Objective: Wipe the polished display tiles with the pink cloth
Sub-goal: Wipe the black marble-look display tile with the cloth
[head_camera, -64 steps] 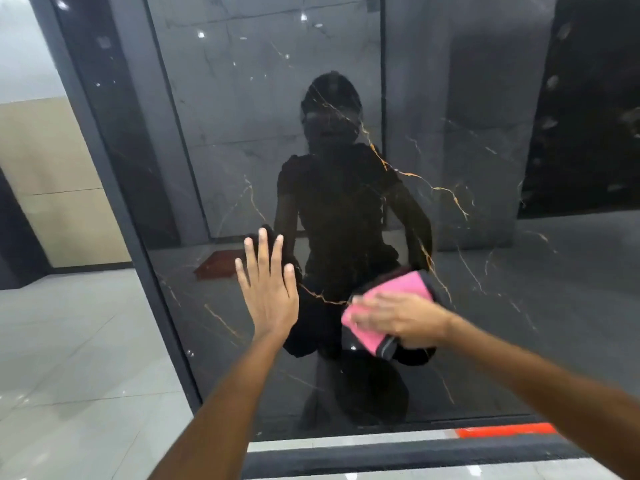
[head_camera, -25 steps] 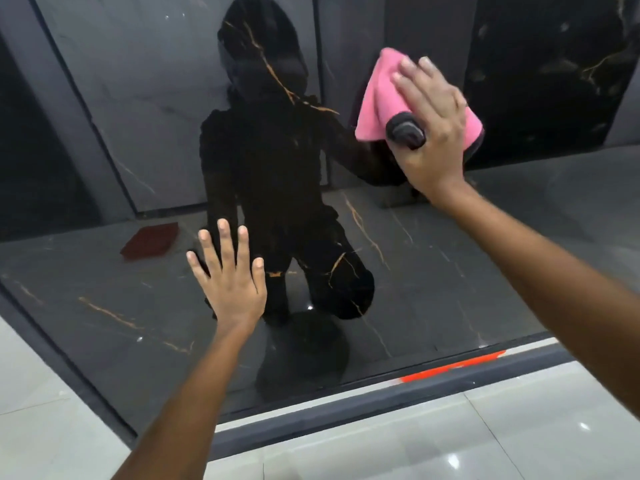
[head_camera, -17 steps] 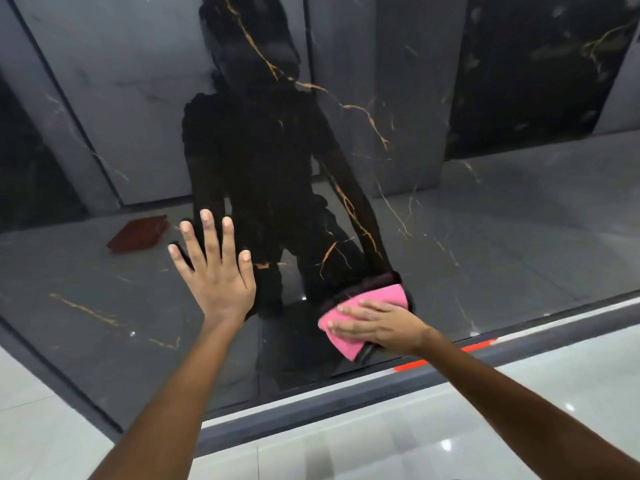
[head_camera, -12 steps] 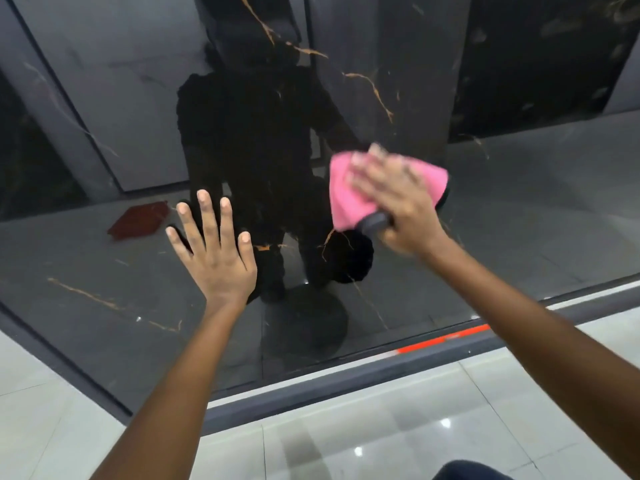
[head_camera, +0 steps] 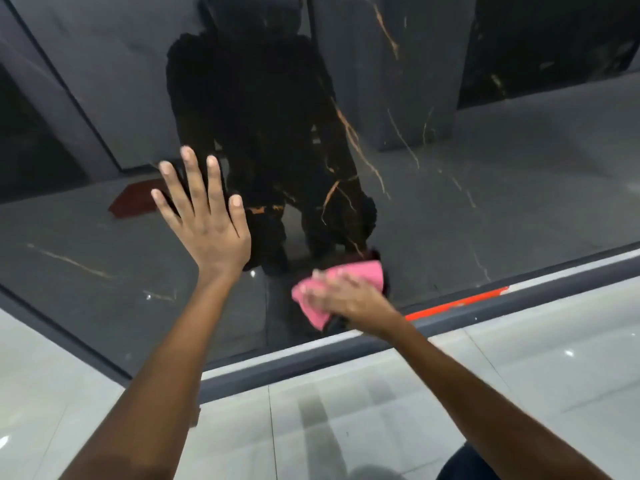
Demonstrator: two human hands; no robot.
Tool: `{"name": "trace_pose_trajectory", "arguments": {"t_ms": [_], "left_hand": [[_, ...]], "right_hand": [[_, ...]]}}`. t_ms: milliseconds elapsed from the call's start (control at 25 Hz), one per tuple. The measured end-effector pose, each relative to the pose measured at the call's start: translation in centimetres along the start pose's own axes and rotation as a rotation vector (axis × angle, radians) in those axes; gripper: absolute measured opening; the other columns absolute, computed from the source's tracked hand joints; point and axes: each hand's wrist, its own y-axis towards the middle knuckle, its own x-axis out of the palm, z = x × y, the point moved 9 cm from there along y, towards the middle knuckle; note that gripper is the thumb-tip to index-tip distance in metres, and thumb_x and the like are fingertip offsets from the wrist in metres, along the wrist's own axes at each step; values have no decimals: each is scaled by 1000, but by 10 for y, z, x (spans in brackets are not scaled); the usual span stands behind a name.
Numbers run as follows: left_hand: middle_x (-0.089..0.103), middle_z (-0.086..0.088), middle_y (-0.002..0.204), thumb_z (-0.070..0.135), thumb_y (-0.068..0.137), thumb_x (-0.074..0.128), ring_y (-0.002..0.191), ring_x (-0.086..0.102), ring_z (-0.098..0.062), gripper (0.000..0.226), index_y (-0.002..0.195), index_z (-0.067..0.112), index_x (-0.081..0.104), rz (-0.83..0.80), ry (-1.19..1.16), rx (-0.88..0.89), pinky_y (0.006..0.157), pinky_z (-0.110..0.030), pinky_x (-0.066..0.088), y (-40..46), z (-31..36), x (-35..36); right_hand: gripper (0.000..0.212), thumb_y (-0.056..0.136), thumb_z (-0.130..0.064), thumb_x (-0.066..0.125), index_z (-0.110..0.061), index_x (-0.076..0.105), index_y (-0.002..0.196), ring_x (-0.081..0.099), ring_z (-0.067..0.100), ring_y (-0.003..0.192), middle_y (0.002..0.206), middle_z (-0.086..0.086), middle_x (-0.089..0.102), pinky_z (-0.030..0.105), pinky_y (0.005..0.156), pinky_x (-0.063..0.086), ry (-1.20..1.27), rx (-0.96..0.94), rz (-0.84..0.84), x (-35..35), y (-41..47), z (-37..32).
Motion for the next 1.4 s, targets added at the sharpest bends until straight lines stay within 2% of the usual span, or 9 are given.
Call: {"name": "trace_pose_trajectory", "arguments": {"t_ms": [200, 360, 560, 760, 840, 1000, 1160, 1280, 1400], "left_hand": [[12, -18, 157, 36, 105, 24, 143, 6, -43, 55, 155, 13, 12, -244, -34, -76, 119, -41, -9, -110, 8, 25], [-18, 2, 162, 38, 105, 21, 149, -17, -23, 59, 156, 25, -6, -301, 1, 39, 120, -40, -12, -154, -1, 35], [-19, 6, 162, 39, 105, 16, 149, -18, -20, 57, 155, 25, -7, -218, 10, 11, 120, -42, -8, -159, -4, 39], [-20, 7, 161, 38, 105, 13, 148, -18, -19, 56, 155, 27, -8, -214, 35, 19, 120, -42, -8, -159, -3, 42], [-19, 7, 161, 38, 105, 13, 149, -17, -19, 55, 155, 27, -8, -196, 20, 15, 120, -42, -8, -162, -2, 42], [-19, 6, 161, 39, 105, 12, 149, -17, -20, 55, 155, 26, -9, -184, 29, 7, 121, -42, -7, -162, -4, 42], [-27, 6, 159, 43, 104, 11, 147, -23, -20, 58, 153, 27, -15, -242, 68, 46, 120, -42, -11, -164, -3, 41], [-23, 3, 161, 44, 104, 17, 148, -17, -29, 61, 154, 27, -13, -286, 49, -7, 119, -44, -11, -164, 1, 42], [4, -15, 157, 32, 101, 34, 149, -6, -33, 57, 151, 24, 9, -251, -124, -228, 117, -47, -10, -151, 23, 35]], "right_hand": [[42, 91, -24, 54, -17, 52, 132, 26, 19, 143, 146, 0, 44, 41, 114, 17, 121, 692, 717, -74, -5, 106], [49, 97, -34, 41, -27, 31, 145, 16, 22, 147, 160, -11, 13, 41, 118, 11, 14, 643, 438, 20, -78, 50], [46, 97, -31, 47, -20, 36, 141, 6, 15, 148, 148, 1, 33, 47, 113, 14, 147, 727, 512, -19, -13, 66], [88, 75, 0, 64, -24, 26, 151, 6, 20, 148, 157, -6, 24, 41, 117, -5, -138, -18, -86, 106, -64, -50], [82, 80, -1, 61, -26, 27, 151, 8, 20, 148, 158, -5, 24, 41, 118, -1, -116, -95, -53, 101, -51, -53], [78, 81, 4, 52, -25, 26, 150, 13, 20, 148, 155, -7, 29, 43, 117, 7, -70, 202, 187, 56, -14, -22], [76, 82, -11, 63, -25, 29, 148, 4, 19, 148, 155, -4, 29, 42, 117, 1, -67, 27, 39, 57, -45, -6], [53, 91, -30, 54, -19, 43, 141, 14, 22, 146, 149, 1, 39, 42, 117, 6, -44, 387, 479, -23, -52, 89], [71, 76, -10, 60, -8, 38, 144, 23, 30, 143, 151, 22, 32, 42, 120, 16, 266, 1193, 1041, -32, -142, 171]]}}
